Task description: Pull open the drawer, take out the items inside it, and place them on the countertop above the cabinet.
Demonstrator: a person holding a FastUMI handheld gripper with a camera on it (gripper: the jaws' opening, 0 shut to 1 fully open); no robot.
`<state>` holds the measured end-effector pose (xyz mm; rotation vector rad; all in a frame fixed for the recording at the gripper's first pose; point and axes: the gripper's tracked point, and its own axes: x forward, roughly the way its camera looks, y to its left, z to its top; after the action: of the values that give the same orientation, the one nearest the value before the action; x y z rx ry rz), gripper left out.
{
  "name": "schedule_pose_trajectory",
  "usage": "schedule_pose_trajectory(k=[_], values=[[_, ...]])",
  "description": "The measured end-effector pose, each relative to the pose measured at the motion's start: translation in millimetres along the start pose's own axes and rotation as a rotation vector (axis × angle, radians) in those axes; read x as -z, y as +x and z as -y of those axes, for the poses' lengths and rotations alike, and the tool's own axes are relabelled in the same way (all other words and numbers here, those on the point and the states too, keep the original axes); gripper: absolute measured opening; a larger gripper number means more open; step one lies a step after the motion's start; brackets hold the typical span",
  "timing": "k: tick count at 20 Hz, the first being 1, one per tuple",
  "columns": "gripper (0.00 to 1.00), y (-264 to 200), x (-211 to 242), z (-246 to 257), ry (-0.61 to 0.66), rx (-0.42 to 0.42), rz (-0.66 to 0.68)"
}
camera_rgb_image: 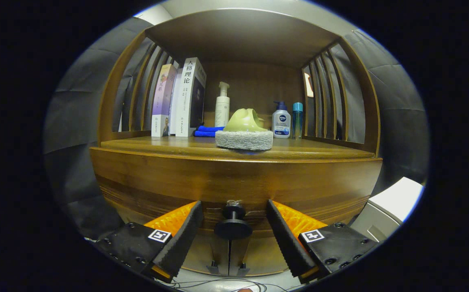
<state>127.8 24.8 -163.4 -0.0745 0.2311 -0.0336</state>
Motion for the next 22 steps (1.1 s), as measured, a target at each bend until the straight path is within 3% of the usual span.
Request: schedule_pose_trajectory(k=[5, 8, 16, 22], values=[[0.98, 1.8, -1.7, -3.7, -0.008, 0.018, 0.018], [0.98, -11.4, -13.9, -8.1, 0.03, -0.034, 0.023], [0.98, -122.7, -108.9, 16.4, 0.016, -0.062, 0.258], [0.98, -183.5, -136.5, 43.0, 0.089, -0.052, 0.308]])
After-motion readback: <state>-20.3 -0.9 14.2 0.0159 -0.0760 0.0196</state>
